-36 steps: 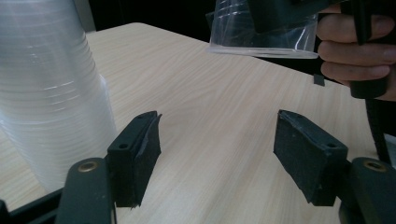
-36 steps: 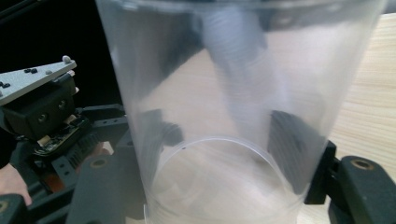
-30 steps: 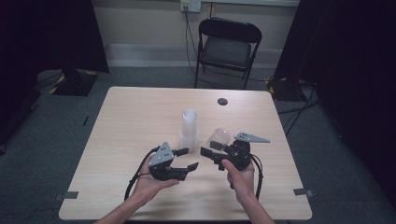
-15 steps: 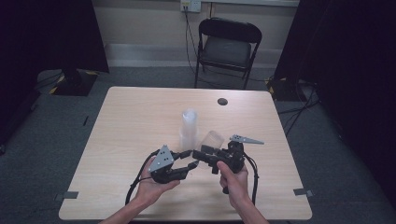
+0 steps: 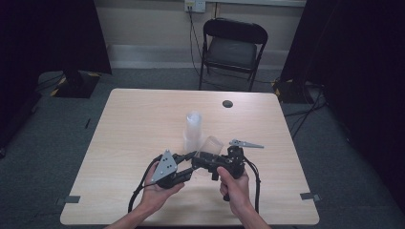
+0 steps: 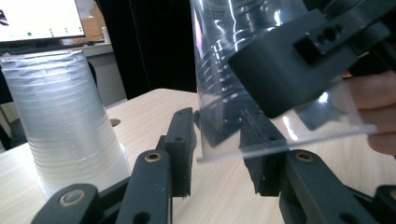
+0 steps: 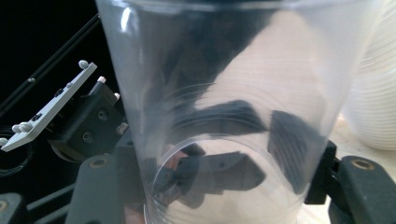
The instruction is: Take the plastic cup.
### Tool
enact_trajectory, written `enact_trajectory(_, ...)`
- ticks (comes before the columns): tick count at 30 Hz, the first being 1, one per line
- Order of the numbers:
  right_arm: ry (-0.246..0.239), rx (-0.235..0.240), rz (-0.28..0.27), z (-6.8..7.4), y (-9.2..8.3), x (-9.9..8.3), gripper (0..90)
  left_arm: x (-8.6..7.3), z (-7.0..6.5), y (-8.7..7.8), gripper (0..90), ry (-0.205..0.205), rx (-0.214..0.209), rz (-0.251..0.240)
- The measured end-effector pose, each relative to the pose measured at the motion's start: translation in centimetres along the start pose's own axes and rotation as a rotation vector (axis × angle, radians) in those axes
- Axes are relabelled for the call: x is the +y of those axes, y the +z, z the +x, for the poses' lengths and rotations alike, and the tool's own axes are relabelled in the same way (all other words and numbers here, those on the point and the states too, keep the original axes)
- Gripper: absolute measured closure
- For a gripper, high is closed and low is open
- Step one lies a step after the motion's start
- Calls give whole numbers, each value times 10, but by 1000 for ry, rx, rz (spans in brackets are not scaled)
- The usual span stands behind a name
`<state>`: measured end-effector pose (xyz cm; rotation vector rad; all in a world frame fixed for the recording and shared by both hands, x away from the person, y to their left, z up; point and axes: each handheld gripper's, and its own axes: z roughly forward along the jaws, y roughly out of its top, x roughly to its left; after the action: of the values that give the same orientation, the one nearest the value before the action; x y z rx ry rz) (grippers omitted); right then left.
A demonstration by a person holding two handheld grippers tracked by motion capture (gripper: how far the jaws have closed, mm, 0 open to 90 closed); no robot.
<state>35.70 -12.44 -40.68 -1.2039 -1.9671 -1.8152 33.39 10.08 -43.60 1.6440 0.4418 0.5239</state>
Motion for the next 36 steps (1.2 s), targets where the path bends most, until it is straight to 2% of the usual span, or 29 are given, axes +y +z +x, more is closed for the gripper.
enact_trajectory(3,7,11,8,2,3,-2,356,1,-1,1,661,-2,16,-22)
enact_trajectory(6,5,14,14,3,5,-2,351,1,-2,0,656,30,30,-25)
enact_trajectory(12,18,29,11,2,6,-2,351,2,-4,0,669,50,56,-41)
enact_trajectory(18,63,38,15,-3,7,-3,350,-1,-4,0,724,59,63,-30)
enact_trajectory(19,67,32,18,-4,7,-3,350,-2,-4,-1,739,61,75,-33)
enact_trajectory(24,99,44,27,-7,10,-5,326,-3,-2,-1,781,56,74,-26)
enact_trajectory(29,87,24,25,-6,12,-6,249,-5,0,-3,831,29,60,-20)
enact_trajectory(36,61,-5,40,-6,14,-8,162,-8,2,-1,849,11,49,2)
